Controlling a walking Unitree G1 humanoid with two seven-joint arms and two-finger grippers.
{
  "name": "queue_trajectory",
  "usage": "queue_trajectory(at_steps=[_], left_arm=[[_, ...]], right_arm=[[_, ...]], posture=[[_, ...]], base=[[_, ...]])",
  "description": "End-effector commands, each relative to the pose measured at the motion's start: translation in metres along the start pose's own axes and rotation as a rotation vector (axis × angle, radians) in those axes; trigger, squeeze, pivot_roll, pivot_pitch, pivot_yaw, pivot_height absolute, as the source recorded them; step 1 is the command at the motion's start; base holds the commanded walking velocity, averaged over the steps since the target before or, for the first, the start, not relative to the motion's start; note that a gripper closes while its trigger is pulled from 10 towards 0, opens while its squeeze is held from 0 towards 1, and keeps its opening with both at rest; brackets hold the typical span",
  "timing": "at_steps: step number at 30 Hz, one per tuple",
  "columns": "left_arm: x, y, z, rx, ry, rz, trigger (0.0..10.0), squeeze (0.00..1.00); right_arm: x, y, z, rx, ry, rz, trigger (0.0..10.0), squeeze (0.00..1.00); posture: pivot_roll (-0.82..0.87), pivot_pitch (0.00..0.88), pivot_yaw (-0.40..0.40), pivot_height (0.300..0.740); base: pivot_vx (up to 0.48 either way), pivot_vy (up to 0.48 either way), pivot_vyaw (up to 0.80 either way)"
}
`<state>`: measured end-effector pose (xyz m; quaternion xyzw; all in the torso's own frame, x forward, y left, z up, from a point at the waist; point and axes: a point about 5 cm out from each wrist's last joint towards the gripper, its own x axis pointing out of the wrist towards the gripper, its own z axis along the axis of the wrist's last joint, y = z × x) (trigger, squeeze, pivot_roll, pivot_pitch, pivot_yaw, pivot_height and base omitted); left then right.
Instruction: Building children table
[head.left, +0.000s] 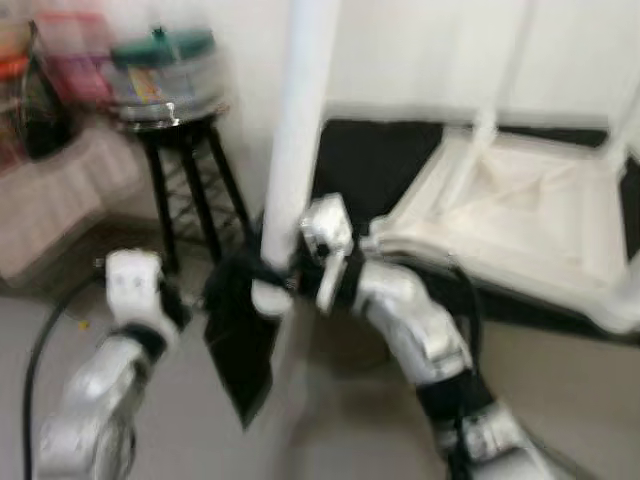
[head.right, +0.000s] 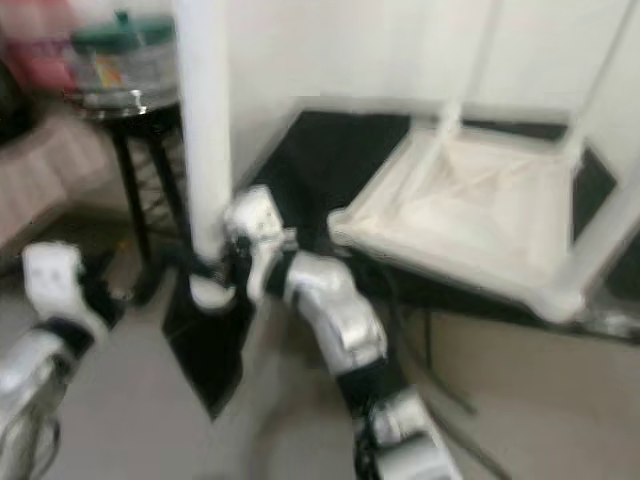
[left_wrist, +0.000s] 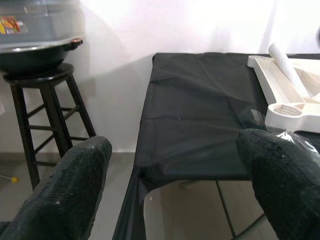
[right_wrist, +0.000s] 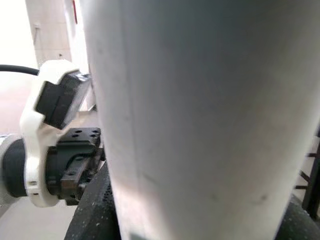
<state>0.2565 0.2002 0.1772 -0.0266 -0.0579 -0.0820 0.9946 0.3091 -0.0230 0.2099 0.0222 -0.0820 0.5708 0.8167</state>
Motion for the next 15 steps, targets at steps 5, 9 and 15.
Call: queue_trajectory(at_steps=[5, 9, 15], left_arm=[[0.0008, -0.0029, -0.0042, -0.018, 0.002, -0.001, 10.0, 0.0], [0.0008, -0.0029, -0.005, -0.021, 0.003, 0.001, 10.0, 0.0], [0.0013, -0.0033, -0.0069, -0.025, 0.007, -0.002, 10.0, 0.0]], right_arm=[[-0.0011, 0.0011, 0.0017, 0.012, -0.016, -0.033, 10.0, 0.0], [-0.0016, 0.0008, 0.0002, 0.015, -0.012, -0.044, 10.0, 0.0], [-0.0036, 0.0008, -0.0037, 0.015, 0.003, -0.055, 10.0, 0.0]], posture=[[-0.01, 0.082, 0.023, 0.74], [-0.01, 0.08, 0.021, 0.74], [-0.01, 0.076, 0.02, 0.74]], base=[[0.0, 0.0, 0.0], [0.0, 0.0, 0.0], [0.0, 0.0, 0.0]])
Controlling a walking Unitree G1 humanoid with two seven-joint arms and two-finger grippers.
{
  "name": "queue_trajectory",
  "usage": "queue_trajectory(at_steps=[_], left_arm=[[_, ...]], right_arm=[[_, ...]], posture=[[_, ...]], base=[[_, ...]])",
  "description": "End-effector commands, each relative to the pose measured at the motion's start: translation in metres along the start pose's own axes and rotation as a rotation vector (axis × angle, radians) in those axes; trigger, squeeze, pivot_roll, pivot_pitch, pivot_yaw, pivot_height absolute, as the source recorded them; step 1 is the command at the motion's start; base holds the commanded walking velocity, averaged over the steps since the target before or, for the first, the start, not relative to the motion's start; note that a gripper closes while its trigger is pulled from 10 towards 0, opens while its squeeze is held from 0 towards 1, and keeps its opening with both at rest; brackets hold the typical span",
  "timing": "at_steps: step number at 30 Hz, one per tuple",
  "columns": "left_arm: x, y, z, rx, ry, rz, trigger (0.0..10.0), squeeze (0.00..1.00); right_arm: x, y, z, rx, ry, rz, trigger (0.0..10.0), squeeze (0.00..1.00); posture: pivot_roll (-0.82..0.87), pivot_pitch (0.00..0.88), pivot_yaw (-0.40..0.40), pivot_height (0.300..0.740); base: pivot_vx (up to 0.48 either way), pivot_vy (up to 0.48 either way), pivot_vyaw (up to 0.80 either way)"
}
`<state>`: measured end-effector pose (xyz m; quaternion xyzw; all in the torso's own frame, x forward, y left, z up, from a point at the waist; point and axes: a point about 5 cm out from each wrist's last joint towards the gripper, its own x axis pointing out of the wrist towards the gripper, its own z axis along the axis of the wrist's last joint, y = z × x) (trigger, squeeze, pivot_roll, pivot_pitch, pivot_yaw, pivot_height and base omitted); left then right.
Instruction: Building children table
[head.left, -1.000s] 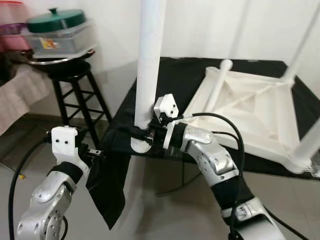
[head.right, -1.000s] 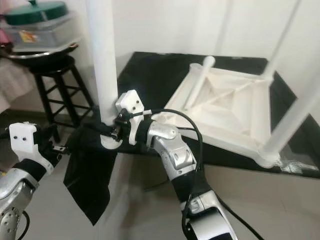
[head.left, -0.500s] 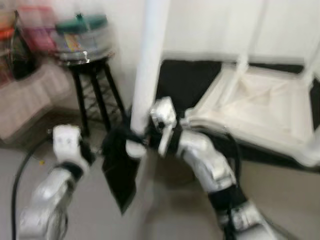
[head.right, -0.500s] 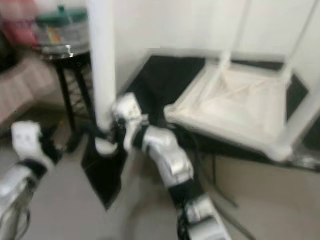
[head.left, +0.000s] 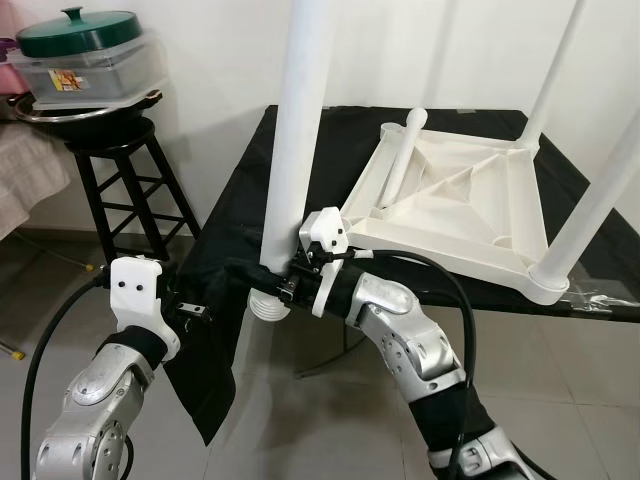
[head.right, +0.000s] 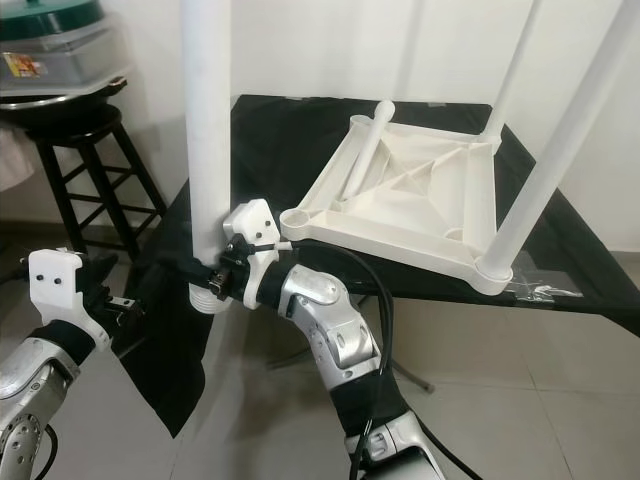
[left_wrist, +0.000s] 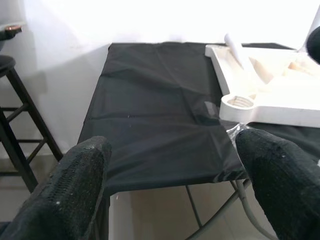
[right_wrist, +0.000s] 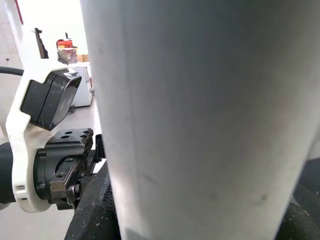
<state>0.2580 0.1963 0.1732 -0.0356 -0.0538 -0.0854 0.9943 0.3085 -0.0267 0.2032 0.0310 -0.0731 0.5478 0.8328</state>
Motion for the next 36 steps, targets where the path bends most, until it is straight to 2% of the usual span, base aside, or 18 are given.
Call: queue_trajectory(at_steps=[1, 21, 30, 33, 36], left_arm=[[-0.0002, 0.0002, -0.0025, -0.006, 0.0, 0.003, 10.0, 0.0], [0.0006, -0.0046, -0.0035, -0.015, -0.007, -0.004, 10.0, 0.0], [0.0032, -0.0048, -0.0062, -0.005, -0.002, -0.01, 10.0, 0.0], [0.0039, -0.0028, -0.0038, -0.003, -0.009, -0.003, 10.0, 0.0], [0.0042, -0.0019, -0.003, 0.0, -0.011, -0.002, 10.0, 0.0]], right_arm=[[0.0011, 0.0012, 0.0023, -0.005, -0.003, 0.003, 10.0, 0.0], [-0.0014, 0.0047, -0.0004, 0.002, 0.008, 0.011, 10.0, 0.0], [0.0014, 0.0065, -0.0041, 0.004, 0.015, 0.022, 10.0, 0.0], [0.0011, 0.0042, 0.0031, -0.005, -0.004, 0.015, 10.0, 0.0], [-0.0015, 0.0004, 0.0014, -0.01, 0.005, -0.007, 10.0, 0.0]], posture=[[-0.01, 0.076, 0.02, 0.74], [-0.03, 0.072, 0.006, 0.74], [-0.03, 0.04, 0.005, 0.74], [-0.03, 0.061, 0.011, 0.74], [-0.03, 0.065, 0.01, 0.74]], base=[[0.0, 0.0, 0.0], [0.0, 0.0, 0.0], [0.0, 0.0, 0.0], [0.0, 0.0, 0.0], [0.0, 0.0, 0.0]])
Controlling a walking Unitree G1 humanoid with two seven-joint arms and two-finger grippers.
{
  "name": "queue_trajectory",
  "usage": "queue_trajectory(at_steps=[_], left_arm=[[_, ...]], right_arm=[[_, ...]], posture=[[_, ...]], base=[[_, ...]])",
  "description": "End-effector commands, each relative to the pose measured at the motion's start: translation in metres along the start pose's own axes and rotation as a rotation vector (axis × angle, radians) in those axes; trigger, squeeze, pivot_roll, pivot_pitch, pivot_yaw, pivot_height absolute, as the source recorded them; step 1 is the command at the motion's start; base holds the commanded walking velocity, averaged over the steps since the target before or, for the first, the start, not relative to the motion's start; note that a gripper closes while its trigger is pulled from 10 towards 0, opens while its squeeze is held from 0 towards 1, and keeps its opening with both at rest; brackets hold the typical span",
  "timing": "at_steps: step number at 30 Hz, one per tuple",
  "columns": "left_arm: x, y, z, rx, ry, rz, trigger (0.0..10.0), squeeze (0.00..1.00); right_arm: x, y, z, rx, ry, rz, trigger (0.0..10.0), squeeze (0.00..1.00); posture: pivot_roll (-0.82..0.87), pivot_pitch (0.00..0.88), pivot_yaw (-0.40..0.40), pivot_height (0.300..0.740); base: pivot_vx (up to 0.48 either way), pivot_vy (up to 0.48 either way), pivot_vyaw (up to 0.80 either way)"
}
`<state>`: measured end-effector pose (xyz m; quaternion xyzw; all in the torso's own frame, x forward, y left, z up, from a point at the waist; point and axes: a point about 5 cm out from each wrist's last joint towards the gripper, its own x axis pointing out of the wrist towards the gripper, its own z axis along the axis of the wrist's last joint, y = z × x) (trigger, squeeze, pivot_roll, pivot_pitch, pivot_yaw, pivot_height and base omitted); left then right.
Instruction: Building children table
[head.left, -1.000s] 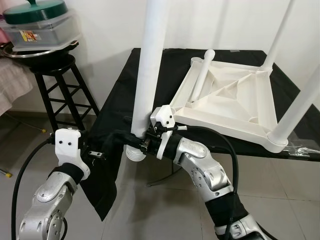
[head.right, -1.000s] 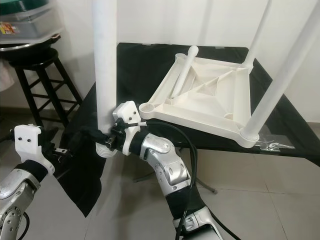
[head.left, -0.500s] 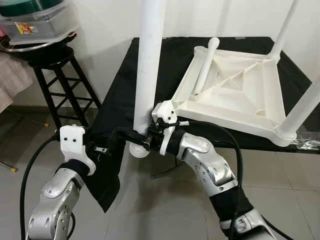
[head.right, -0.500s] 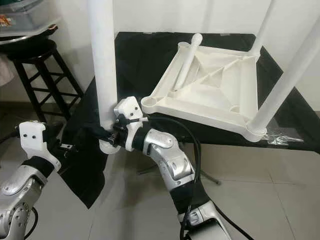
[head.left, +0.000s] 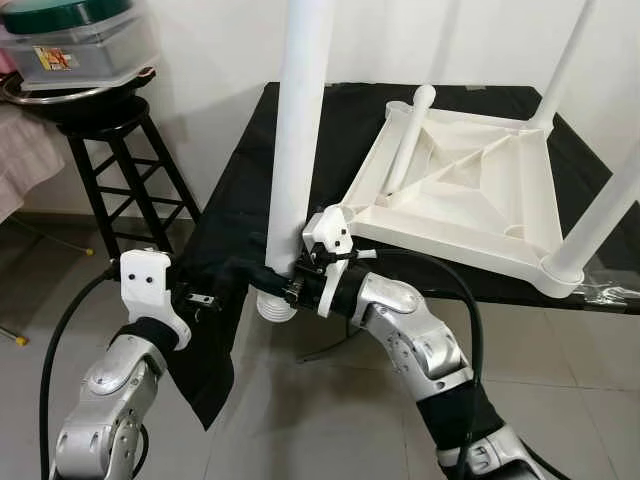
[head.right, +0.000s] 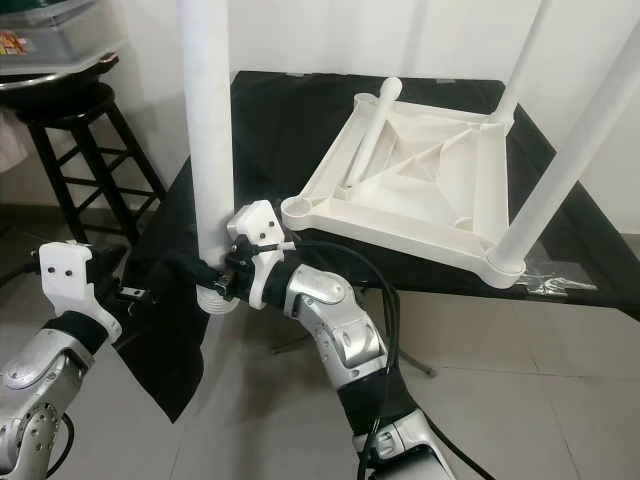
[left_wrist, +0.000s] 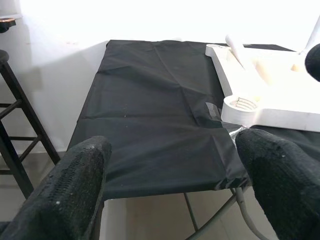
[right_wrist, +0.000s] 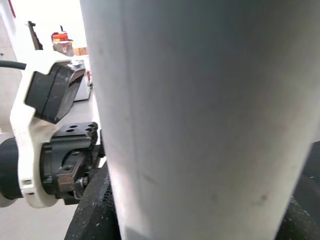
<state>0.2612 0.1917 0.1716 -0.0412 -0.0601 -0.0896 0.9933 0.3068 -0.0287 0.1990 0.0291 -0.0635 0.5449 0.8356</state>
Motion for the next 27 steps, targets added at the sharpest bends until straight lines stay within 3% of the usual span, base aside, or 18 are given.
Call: queue_trajectory(at_steps=[1, 12, 20, 27], left_arm=[[0.001, 0.002, -0.001, 0.012, 0.001, 0.007, 10.0, 0.0], [0.002, 0.0, 0.001, 0.0, -0.021, -0.013, 10.0, 0.0], [0.002, -0.002, 0.002, -0.006, -0.026, -0.024, 10.0, 0.0], [0.002, -0.003, 0.002, -0.011, -0.029, -0.032, 10.0, 0.0]], right_arm=[[0.0, -0.002, 0.004, -0.019, -0.009, -0.005, 10.0, 0.0], [-0.001, -0.007, 0.006, -0.019, -0.015, -0.056, 10.0, 0.0], [-0.001, -0.013, 0.008, -0.013, -0.027, -0.096, 10.0, 0.0], [0.001, -0.015, 0.008, -0.022, -0.024, -0.128, 10.0, 0.0]], posture=[[-0.03, 0.059, 0.014, 0.74], [-0.03, 0.06, 0.014, 0.74], [-0.03, 0.064, 0.012, 0.74], [-0.02, 0.065, 0.011, 0.74]], base=[[0.0, 0.0, 0.0], [0.0, 0.0, 0.0], [0.308, 0.0, 0.52], [0.313, 0.0, 0.0]])
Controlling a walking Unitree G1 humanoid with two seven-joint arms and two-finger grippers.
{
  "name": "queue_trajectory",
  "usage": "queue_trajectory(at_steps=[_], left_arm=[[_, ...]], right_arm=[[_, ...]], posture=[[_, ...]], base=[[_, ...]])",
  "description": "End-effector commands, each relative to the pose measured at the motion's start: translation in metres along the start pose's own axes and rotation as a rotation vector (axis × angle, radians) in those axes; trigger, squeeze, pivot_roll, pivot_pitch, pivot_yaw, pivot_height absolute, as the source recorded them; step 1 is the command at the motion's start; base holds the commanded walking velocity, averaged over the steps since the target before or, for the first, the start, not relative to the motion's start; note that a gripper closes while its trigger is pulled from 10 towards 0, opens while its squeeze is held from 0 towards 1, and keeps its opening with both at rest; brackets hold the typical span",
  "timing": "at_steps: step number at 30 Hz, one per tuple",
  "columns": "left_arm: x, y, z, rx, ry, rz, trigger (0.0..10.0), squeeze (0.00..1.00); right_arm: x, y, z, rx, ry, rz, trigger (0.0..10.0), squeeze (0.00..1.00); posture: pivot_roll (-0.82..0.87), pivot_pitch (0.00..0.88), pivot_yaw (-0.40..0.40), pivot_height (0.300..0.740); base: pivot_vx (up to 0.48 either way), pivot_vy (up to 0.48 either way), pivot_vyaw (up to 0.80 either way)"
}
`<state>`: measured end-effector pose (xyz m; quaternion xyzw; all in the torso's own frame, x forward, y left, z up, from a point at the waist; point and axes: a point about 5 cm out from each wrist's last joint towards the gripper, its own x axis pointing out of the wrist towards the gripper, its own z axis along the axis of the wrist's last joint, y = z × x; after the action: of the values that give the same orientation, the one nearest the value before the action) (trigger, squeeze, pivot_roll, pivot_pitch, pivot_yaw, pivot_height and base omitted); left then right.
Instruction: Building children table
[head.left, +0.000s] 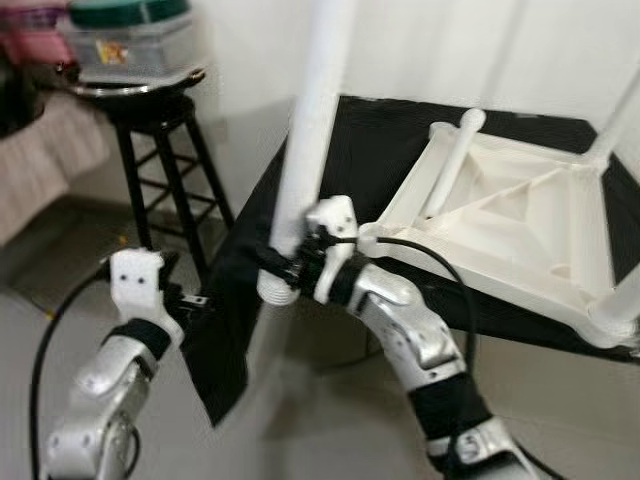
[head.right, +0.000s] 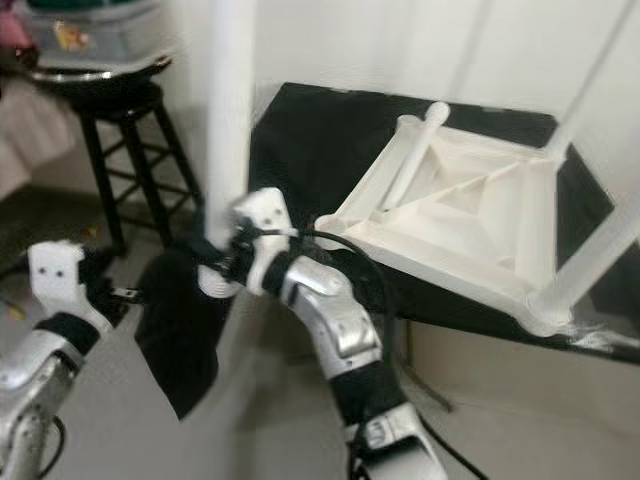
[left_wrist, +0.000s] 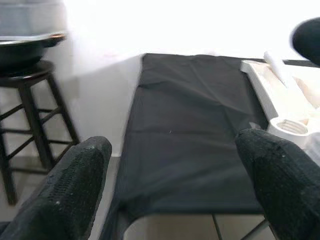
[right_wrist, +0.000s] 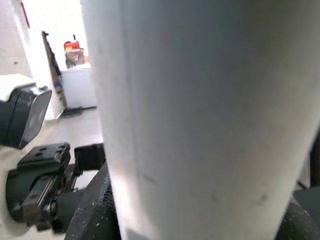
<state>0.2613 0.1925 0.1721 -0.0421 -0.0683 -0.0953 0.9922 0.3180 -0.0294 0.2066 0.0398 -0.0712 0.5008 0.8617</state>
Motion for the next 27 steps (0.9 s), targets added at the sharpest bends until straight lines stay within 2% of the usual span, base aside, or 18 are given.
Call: queue_trajectory(at_steps=[1, 8, 15, 27], left_arm=[[0.002, -0.004, 0.001, -0.009, -0.014, -0.021, 10.0, 0.0], [0.003, -0.003, 0.001, -0.006, -0.013, -0.017, 10.0, 0.0], [0.002, -0.004, 0.002, -0.01, -0.017, -0.016, 10.0, 0.0], [0.002, -0.005, 0.003, -0.008, -0.015, -0.019, 10.0, 0.0]], right_arm=[[-0.003, -0.004, 0.002, -0.024, -0.006, -0.021, 10.0, 0.0], [-0.002, -0.002, 0.004, -0.016, -0.021, -0.012, 10.0, 0.0], [-0.006, -0.003, 0.012, -0.016, -0.046, 0.034, 10.0, 0.0], [-0.003, -0.009, 0.019, -0.031, -0.056, 0.014, 10.0, 0.0]], posture=[[-0.02, 0.065, 0.011, 0.74], [-0.03, 0.066, 0.013, 0.74], [-0.03, 0.078, 0.009, 0.74], [-0.03, 0.084, 0.008, 0.74]], base=[[0.311, 0.0, 0.0], [0.315, 0.0, 0.0], [0.0, 0.0, 0.0], [0.0, -0.039, 0.0]])
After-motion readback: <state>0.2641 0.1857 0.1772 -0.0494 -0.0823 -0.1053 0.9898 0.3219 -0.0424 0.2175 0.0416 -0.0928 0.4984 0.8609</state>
